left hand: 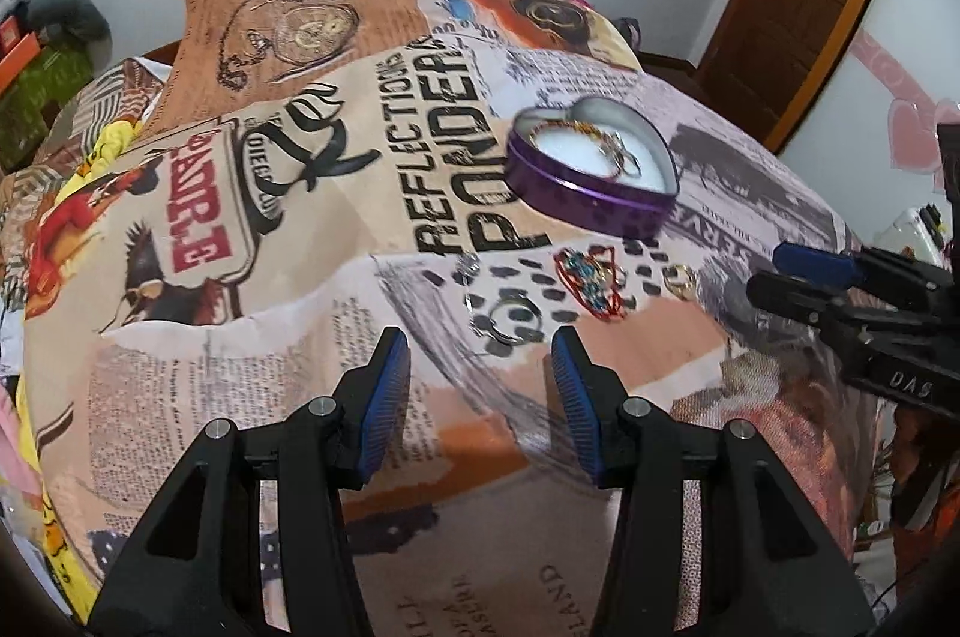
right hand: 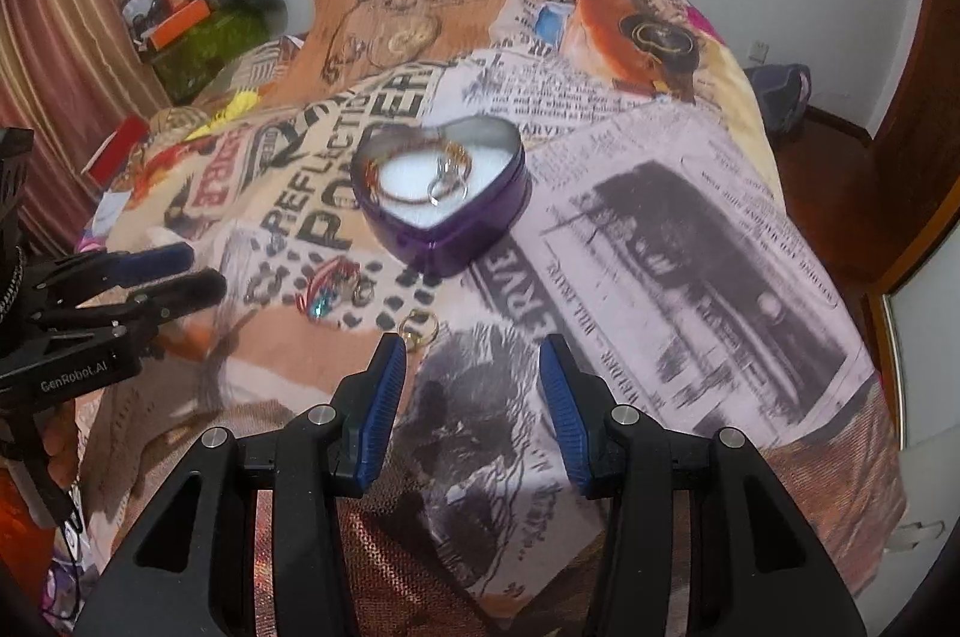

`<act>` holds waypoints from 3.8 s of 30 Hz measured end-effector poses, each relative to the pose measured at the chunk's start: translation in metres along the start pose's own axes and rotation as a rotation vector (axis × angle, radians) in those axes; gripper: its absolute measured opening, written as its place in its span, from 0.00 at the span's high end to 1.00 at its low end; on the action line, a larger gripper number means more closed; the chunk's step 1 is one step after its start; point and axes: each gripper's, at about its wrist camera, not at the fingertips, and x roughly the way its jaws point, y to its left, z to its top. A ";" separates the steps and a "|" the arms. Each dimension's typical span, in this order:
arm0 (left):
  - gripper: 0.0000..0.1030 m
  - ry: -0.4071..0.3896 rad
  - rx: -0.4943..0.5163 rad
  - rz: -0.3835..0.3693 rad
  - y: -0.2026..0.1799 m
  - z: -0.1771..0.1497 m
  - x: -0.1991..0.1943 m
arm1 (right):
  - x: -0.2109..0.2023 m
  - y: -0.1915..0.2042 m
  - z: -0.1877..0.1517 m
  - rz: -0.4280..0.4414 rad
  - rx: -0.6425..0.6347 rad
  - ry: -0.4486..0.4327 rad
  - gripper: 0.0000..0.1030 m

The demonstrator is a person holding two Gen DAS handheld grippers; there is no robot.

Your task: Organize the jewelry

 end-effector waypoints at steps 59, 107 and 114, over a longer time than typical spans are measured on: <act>0.80 -0.068 0.029 -0.034 -0.004 0.002 -0.008 | 0.040 0.030 0.007 0.063 -0.118 0.027 0.90; 0.80 -0.194 0.070 -0.061 -0.032 0.087 -0.001 | -0.001 0.004 0.067 0.057 -0.034 -0.202 0.92; 0.80 -0.156 0.094 -0.067 -0.036 0.095 0.024 | 0.021 -0.003 0.076 0.044 -0.044 -0.160 0.92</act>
